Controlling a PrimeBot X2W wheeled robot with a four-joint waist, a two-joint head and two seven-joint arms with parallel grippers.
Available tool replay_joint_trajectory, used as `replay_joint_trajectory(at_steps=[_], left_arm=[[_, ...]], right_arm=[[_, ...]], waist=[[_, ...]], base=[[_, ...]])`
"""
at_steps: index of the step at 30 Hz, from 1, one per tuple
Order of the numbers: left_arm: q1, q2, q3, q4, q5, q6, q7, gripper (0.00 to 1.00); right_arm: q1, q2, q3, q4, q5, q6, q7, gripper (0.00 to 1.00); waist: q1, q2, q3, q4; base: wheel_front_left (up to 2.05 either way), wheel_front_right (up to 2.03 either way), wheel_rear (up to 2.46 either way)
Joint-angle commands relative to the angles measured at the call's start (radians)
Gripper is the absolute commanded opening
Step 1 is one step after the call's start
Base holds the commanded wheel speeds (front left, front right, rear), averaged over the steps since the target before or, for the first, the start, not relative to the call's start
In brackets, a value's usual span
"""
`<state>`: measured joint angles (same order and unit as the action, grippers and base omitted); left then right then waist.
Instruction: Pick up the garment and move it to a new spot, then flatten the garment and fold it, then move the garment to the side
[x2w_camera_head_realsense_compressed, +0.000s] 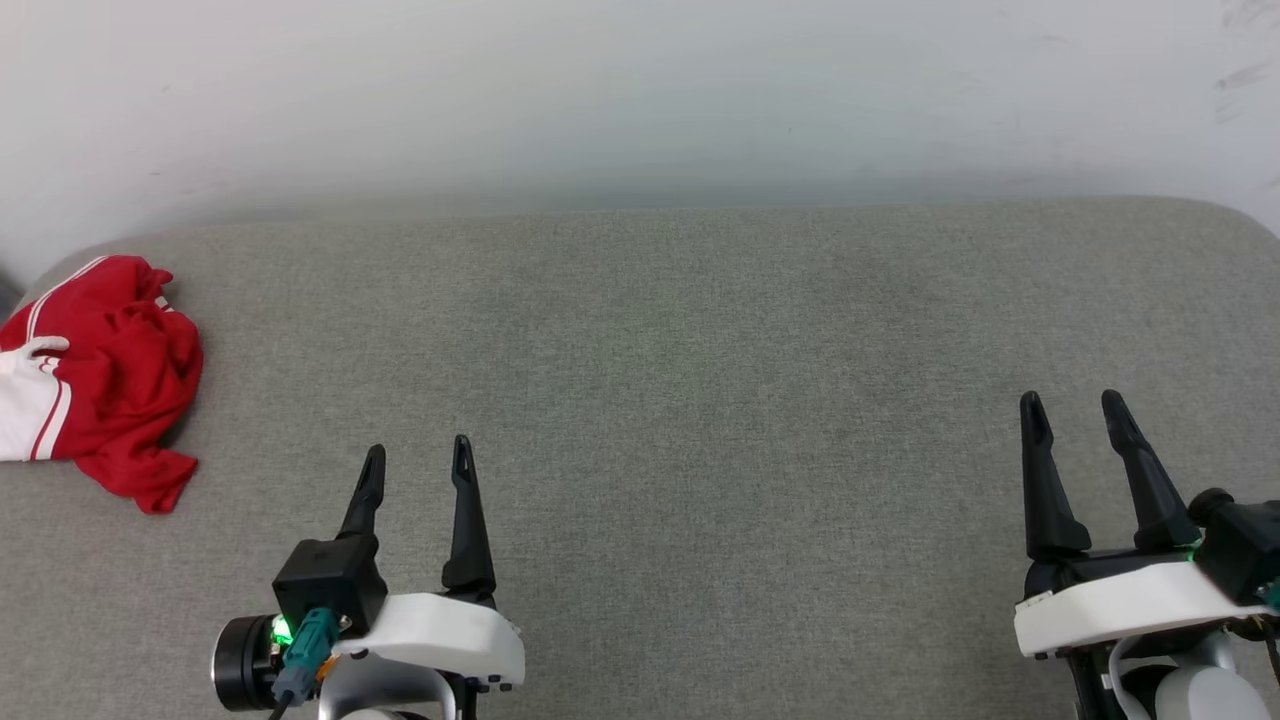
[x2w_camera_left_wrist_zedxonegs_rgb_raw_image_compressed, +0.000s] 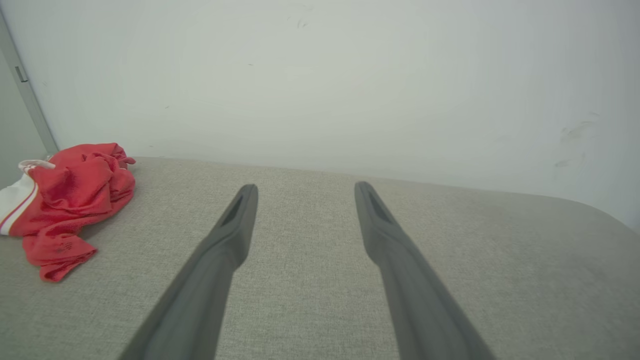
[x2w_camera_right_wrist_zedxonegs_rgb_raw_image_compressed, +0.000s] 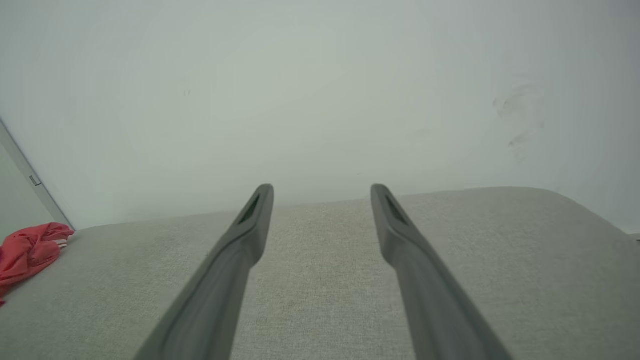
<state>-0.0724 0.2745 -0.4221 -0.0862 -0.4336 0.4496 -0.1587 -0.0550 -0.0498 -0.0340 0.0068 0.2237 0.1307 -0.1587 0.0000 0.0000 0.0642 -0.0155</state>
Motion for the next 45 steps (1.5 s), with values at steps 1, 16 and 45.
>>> replay_joint_trajectory(at_steps=[1,16,45], left_arm=[[-0.023,0.009,-0.007,-0.006,0.015,0.007,-0.009,1.00],[0.050,-0.066,0.108,-0.006,0.080,-0.175,-0.043,1.00],[0.123,-0.222,0.323,0.078,0.352,-0.510,-0.102,1.00]], right_arm=[[-0.002,-0.001,0.002,-0.013,-0.029,0.000,-0.009,1.00],[0.009,-0.001,0.017,-0.021,-0.176,0.000,-0.044,1.00],[0.020,-0.001,0.010,0.065,-0.157,0.000,-0.100,1.00]], waist=[[0.0000,0.0000,0.000,0.001],[0.0000,0.0000,-0.005,0.002],[0.0000,0.0000,0.025,0.001]], base=[[0.00,0.00,0.00],[0.00,0.00,0.00],[0.00,0.00,0.00]])
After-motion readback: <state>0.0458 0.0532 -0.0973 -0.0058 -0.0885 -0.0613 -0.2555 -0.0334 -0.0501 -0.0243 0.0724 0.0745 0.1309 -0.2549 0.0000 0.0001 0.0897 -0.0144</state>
